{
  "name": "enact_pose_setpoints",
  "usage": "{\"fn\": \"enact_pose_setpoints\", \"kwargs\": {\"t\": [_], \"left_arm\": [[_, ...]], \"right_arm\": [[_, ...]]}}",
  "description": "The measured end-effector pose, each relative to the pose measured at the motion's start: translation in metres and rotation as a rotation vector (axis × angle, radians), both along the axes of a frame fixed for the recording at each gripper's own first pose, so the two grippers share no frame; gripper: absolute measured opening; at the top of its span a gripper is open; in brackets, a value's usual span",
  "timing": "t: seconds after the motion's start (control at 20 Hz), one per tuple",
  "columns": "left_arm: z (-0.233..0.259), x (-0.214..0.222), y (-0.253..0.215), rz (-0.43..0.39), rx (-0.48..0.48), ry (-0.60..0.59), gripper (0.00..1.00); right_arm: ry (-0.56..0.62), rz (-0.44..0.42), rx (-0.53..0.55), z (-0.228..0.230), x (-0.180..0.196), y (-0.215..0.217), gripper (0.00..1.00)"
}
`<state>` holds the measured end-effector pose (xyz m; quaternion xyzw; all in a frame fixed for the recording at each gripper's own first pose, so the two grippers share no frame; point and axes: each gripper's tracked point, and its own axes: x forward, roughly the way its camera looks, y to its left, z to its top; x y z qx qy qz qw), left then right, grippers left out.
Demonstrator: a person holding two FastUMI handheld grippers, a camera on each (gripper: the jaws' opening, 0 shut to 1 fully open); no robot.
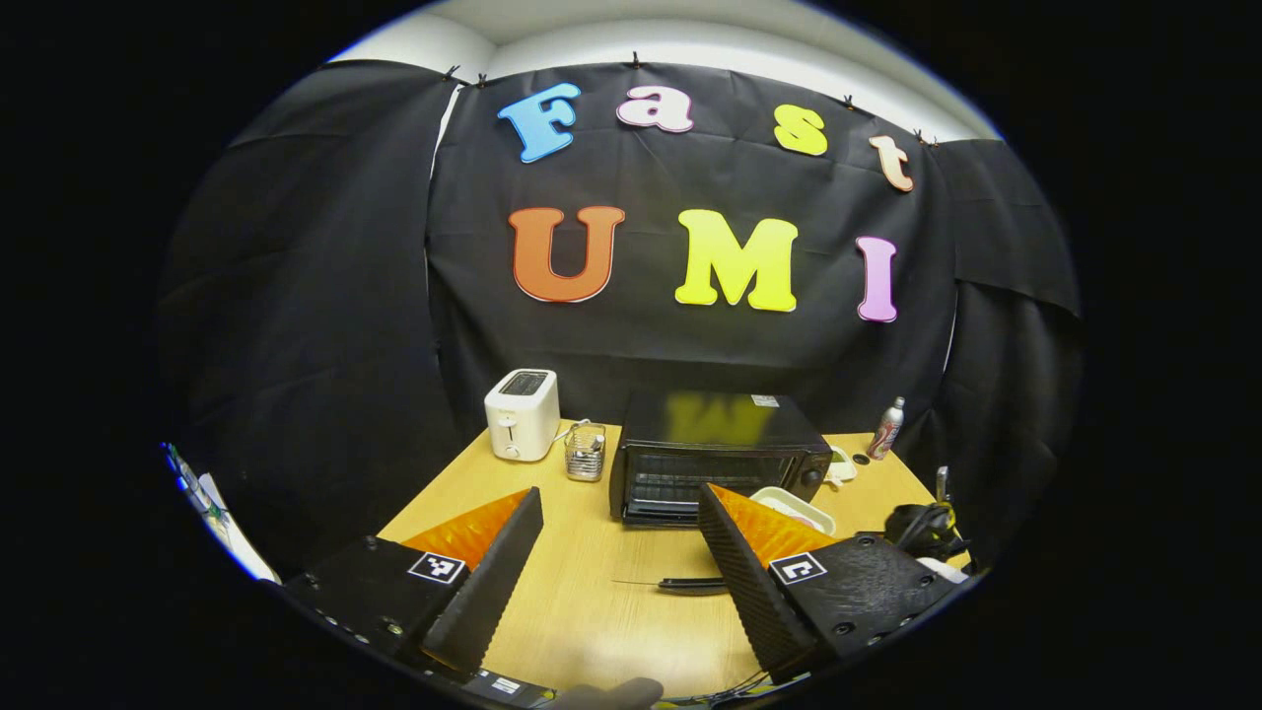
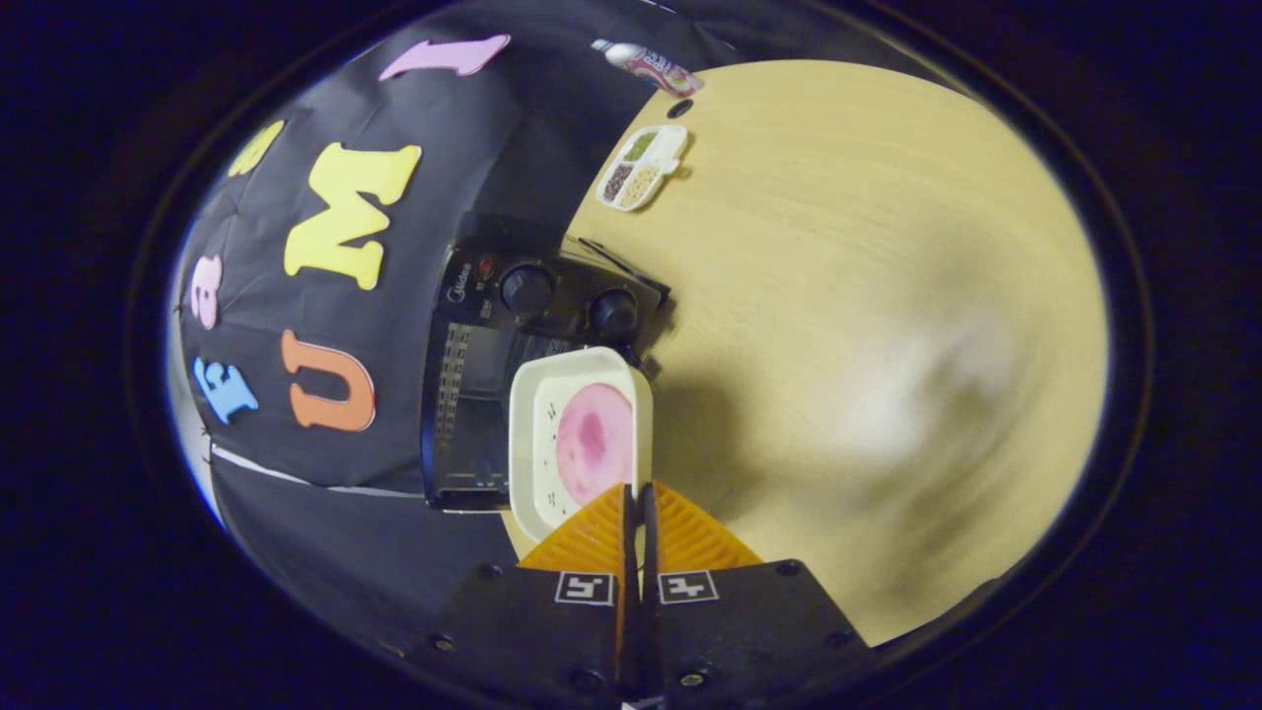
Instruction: Open the electric oven with the left hand, put the food in, and close the electric oven.
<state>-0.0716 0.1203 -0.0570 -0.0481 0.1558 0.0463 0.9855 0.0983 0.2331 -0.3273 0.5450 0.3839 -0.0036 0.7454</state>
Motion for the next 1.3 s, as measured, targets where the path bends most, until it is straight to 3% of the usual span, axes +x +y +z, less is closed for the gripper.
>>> {"fn": "enact_pose_setpoints", "kwargs": {"t": [0.35, 0.6, 0.7, 0.9, 1.05, 1.15, 1.25, 1.3], "left_arm": [[-0.001, 0.002, 0.020, 0.020, 0.005, 0.006, 0.96], [-0.005, 0.010, 0.034, 0.046, 0.020, 0.017, 0.96], [-0.007, 0.014, 0.039, 0.059, 0.018, 0.028, 0.96], [-0.011, 0.019, 0.044, 0.076, 0.010, 0.042, 0.96], [-0.014, 0.023, 0.046, 0.085, 0.003, 0.047, 0.96], [-0.013, 0.022, 0.044, 0.084, 0.000, 0.046, 0.96], [-0.012, 0.026, 0.042, 0.078, 0.006, 0.034, 0.96], [-0.012, 0.027, 0.042, 0.075, 0.005, 0.028, 0.96]], "right_arm": [[0.007, -0.041, 0.031, -0.005, 0.066, 0.062, 0.04], [-0.018, -0.051, -0.007, -0.010, 0.114, 0.072, 0.00], [-0.047, -0.044, -0.044, -0.012, 0.131, 0.071, 0.04], [-0.061, -0.026, -0.095, -0.019, 0.149, 0.072, 0.01], [-0.116, -0.024, -0.078, -0.009, 0.153, 0.071, 0.07], [-0.154, 0.001, -0.068, 0.001, 0.156, 0.073, 0.02], [-0.183, 0.020, -0.084, 0.011, 0.153, 0.070, 0.17], [-0.195, 0.029, -0.091, 0.015, 0.149, 0.069, 0.44]]}}
